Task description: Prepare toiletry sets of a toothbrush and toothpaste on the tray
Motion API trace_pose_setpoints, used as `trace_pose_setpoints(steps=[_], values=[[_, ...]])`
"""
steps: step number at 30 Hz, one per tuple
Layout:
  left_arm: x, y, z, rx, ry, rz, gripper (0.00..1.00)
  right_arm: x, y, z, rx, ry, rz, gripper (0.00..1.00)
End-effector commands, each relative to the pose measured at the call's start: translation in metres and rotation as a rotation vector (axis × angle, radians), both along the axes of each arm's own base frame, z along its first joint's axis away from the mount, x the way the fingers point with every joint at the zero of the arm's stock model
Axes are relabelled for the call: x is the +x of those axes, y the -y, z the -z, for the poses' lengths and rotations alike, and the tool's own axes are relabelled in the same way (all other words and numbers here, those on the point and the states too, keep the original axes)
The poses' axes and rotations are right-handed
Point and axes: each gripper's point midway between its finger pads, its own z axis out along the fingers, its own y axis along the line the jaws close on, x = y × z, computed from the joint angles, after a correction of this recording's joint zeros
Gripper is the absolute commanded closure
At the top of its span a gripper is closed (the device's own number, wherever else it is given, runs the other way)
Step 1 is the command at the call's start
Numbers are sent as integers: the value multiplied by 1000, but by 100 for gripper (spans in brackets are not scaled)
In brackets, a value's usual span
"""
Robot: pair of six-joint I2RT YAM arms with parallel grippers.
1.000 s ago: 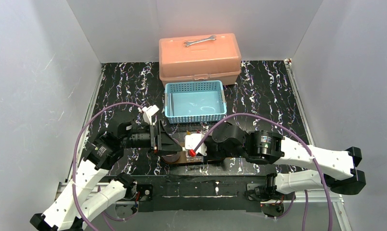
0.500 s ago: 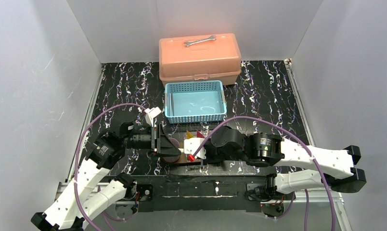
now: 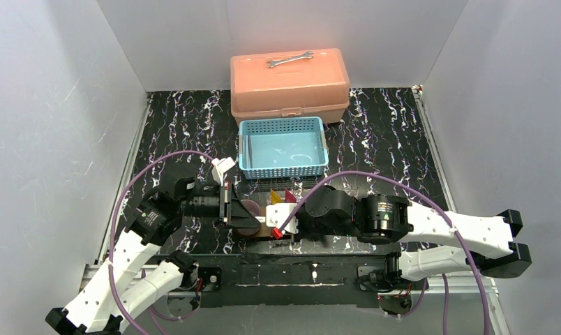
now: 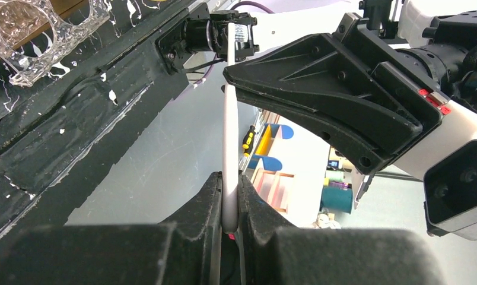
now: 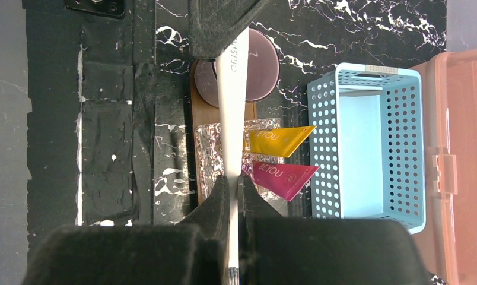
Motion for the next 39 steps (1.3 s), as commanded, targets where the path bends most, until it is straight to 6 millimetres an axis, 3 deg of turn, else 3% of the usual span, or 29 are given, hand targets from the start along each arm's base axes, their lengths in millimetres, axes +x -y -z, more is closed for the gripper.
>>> trace_pose_setpoints(steps=[1, 4, 7, 20, 32, 39], values=[[-3, -3, 8, 8, 15, 8, 100, 4, -5, -26, 96, 34, 20, 86], [-1, -6, 10, 17, 38, -16, 100, 8, -1, -35, 149, 40, 49, 66], [1, -11, 10, 33, 78, -50, 100, 9, 3, -49, 224, 36, 73, 56], [-5, -42, -14, 60, 344, -168, 100, 35, 10, -83, 426, -69, 362, 46], [-13, -69, -26, 95, 605, -210, 100, 46, 6, -112, 682, -394, 608, 36], [-5, -84, -22, 153, 729, -269, 100, 50, -3, -107, 758, -541, 676, 34]])
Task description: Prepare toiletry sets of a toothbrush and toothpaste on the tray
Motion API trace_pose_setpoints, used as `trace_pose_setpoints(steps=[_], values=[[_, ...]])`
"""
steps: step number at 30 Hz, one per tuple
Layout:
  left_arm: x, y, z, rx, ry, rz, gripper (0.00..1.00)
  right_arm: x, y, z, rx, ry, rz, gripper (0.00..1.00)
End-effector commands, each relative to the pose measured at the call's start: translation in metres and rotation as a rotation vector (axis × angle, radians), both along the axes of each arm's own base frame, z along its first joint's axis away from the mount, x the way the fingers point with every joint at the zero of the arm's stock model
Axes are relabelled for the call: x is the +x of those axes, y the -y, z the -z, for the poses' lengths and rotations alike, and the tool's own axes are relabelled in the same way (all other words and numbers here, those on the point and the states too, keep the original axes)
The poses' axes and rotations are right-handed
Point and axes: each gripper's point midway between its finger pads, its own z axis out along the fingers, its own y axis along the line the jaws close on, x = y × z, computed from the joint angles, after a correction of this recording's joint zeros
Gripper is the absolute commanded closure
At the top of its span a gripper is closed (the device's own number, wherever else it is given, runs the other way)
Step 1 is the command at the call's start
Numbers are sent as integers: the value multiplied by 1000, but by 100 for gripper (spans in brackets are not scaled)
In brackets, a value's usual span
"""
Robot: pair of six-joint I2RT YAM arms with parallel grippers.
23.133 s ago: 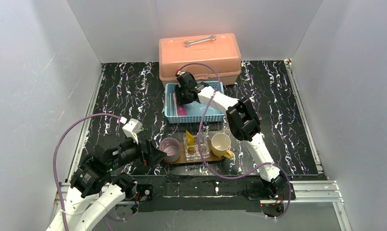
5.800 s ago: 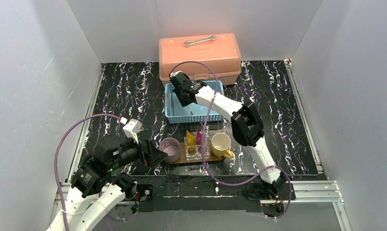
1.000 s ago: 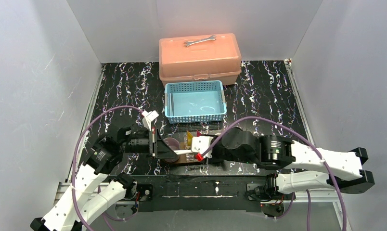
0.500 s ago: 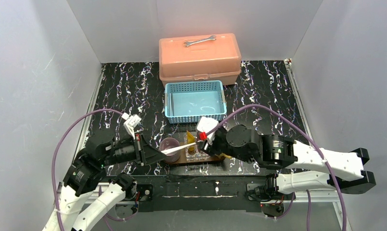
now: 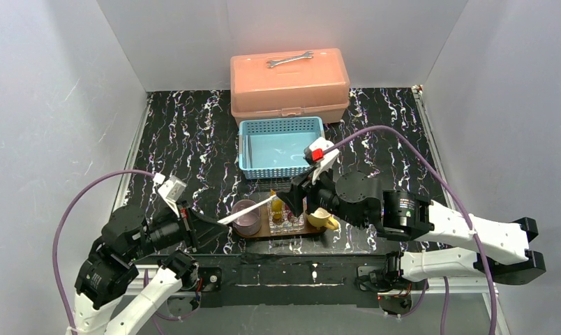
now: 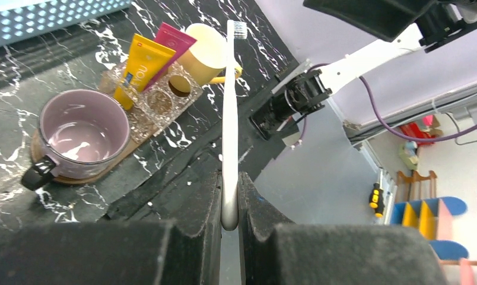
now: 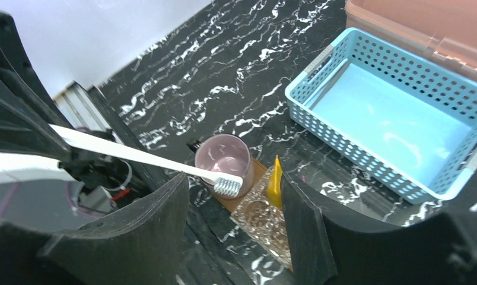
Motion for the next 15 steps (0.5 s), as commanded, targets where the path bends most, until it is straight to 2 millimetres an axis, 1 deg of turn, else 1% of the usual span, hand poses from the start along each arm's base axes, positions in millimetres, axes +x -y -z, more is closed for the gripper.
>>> trace_pose_setpoints(steps=[1, 3, 5, 7, 10, 14, 15], values=[[9, -14, -2, 53, 123, -64, 100, 7, -8, -23, 194, -117, 66, 34], [10, -17, -4, 63, 170, -69, 100, 10, -12, -20, 235, -186, 64, 35], [11, -20, -7, 71, 233, -67, 100, 17, -15, -16, 285, -261, 67, 37], [12, -24, -11, 78, 294, -77, 100, 28, -16, -10, 337, -342, 63, 39], [13, -29, -15, 88, 387, -87, 100, 44, -18, -2, 394, -446, 45, 39], [13, -34, -20, 82, 499, -96, 100, 51, -23, -2, 493, -504, -2, 38], [13, -35, -19, 87, 516, -97, 100, 49, -25, -4, 510, -515, -30, 37]])
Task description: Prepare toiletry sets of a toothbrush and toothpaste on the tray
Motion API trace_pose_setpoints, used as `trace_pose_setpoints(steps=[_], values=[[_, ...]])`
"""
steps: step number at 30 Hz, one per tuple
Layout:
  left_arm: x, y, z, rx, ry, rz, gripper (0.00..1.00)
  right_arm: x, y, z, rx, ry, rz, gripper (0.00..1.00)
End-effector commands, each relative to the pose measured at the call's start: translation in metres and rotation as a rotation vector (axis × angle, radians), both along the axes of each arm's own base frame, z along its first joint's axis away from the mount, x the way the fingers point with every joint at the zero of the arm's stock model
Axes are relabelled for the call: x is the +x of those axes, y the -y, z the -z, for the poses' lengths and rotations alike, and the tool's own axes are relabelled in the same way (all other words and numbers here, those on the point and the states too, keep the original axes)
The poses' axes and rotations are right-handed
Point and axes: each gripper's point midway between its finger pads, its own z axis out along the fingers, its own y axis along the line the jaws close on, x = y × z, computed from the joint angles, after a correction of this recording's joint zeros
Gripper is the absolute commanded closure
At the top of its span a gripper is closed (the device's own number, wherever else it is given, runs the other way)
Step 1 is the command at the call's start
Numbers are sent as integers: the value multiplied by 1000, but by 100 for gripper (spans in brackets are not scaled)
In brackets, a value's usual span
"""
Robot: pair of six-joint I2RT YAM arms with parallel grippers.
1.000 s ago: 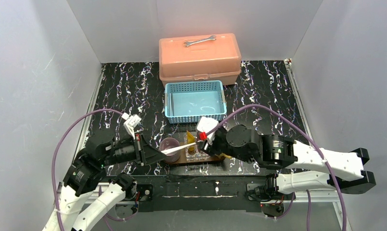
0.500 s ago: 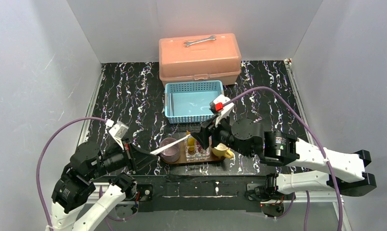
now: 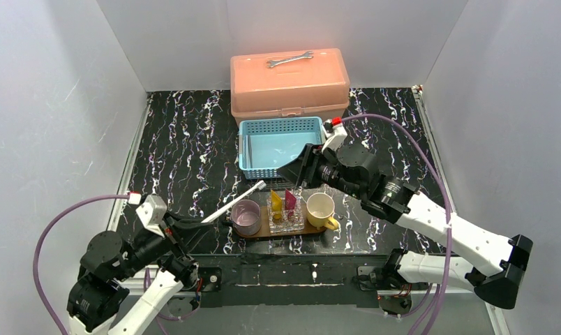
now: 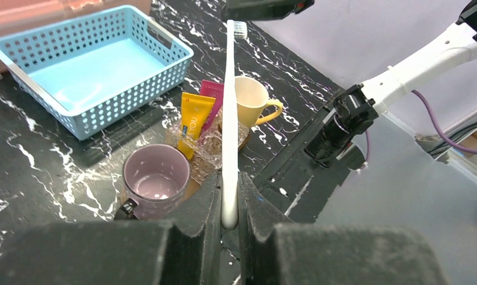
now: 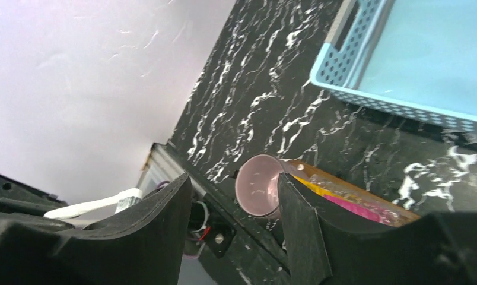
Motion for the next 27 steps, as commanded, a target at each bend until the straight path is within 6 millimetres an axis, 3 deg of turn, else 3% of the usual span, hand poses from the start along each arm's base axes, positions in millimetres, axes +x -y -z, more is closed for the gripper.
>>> trace_pose_setpoints(steps=[1, 12, 27], values=[[7, -6, -6, 35, 151, -22, 100, -16, -21, -39, 250, -41, -138, 36], [8, -2, -1, 94, 280, 29, 100, -25, -33, -47, 439, -96, -231, 33], [7, 4, 0, 136, 448, 92, 100, -44, -54, -49, 484, -144, -421, 35]])
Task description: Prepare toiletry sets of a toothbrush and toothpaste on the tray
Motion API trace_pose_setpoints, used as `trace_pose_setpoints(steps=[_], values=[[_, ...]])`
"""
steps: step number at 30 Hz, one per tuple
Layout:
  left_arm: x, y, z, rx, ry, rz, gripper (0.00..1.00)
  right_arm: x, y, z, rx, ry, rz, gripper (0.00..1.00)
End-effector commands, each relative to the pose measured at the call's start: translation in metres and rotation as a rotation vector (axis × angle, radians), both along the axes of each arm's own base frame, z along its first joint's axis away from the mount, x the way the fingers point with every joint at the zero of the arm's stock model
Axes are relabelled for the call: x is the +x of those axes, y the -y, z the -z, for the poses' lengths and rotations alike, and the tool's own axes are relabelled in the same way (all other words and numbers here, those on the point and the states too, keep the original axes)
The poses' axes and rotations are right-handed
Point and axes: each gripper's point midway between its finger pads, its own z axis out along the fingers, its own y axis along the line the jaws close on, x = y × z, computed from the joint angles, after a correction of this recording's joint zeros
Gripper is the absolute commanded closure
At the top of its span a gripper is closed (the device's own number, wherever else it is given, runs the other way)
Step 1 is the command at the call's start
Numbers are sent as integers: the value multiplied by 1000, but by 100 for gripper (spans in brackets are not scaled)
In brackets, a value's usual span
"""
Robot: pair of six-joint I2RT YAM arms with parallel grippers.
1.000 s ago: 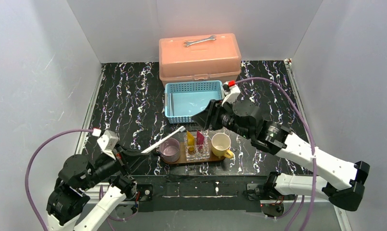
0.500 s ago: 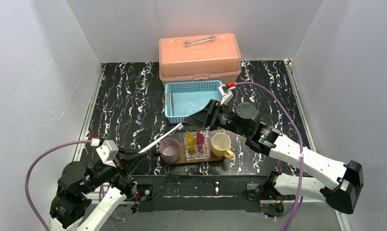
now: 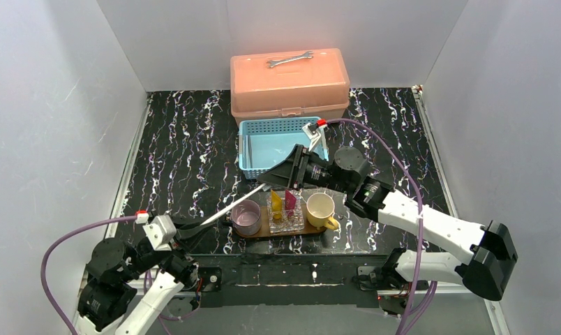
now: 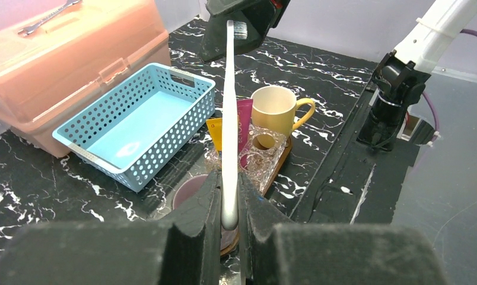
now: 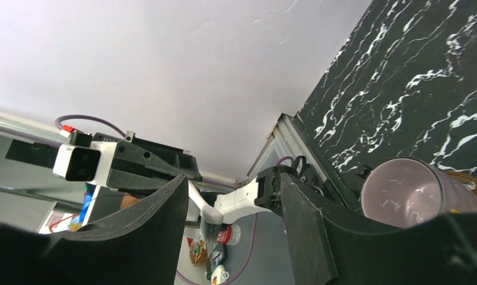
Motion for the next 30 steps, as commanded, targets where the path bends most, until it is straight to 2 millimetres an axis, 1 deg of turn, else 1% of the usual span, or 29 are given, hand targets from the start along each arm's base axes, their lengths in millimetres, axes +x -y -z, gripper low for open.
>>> trace_pose_setpoints(steps=[1, 6, 12, 16, 19, 23, 30], values=[[0, 3, -5, 19, 79, 30, 100, -13, -1, -32, 116, 50, -84, 35], [2, 3, -3, 32, 102, 29, 100, -25, -2, -39, 160, 55, -157, 36], [4, 3, -7, 10, 143, 20, 100, -31, 1, -42, 172, 65, -192, 36], [6, 6, -7, -7, 155, 24, 100, -37, 3, -44, 182, 66, -225, 38], [3, 4, -10, -25, 189, 26, 100, -40, 4, -44, 183, 66, -239, 40], [1, 5, -11, -27, 207, 34, 100, -44, 7, -44, 187, 74, -251, 42], [0, 6, -7, -10, 214, 45, 100, -46, 12, -48, 192, 83, -257, 53]])
